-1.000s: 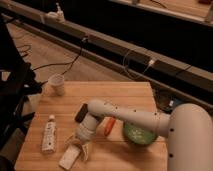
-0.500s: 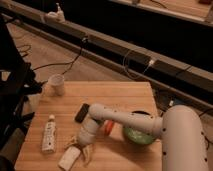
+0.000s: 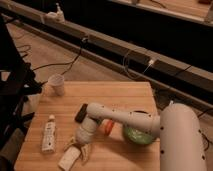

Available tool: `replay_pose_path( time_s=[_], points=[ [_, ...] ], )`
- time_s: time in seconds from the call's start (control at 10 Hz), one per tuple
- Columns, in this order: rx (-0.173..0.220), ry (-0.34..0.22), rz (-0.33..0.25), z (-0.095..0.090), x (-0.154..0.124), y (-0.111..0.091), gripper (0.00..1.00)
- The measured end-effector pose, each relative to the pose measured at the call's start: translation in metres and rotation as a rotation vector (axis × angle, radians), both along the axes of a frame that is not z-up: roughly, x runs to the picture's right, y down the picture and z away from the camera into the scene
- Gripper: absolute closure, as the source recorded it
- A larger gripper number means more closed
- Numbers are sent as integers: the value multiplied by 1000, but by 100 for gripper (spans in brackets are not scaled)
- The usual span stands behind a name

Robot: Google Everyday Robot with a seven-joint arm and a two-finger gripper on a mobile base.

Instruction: Place the white sponge in the ceramic cup

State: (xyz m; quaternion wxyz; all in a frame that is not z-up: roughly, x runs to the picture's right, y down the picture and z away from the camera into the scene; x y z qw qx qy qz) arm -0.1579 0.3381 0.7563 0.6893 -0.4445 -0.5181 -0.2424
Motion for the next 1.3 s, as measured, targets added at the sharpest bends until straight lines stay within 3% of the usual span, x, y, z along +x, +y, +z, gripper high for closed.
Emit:
replay_pose_path(
  time_s=[0.2, 0.5, 1.0, 1.2, 1.3],
  points=[
    [6, -12, 1, -2, -3, -2, 98],
    [7, -32, 55, -8, -5, -19, 100],
    [98, -32, 168, -9, 22, -92, 100],
    [145, 0, 193, -4, 37, -133, 100],
    [190, 24, 204, -2, 44, -162, 100]
  ],
)
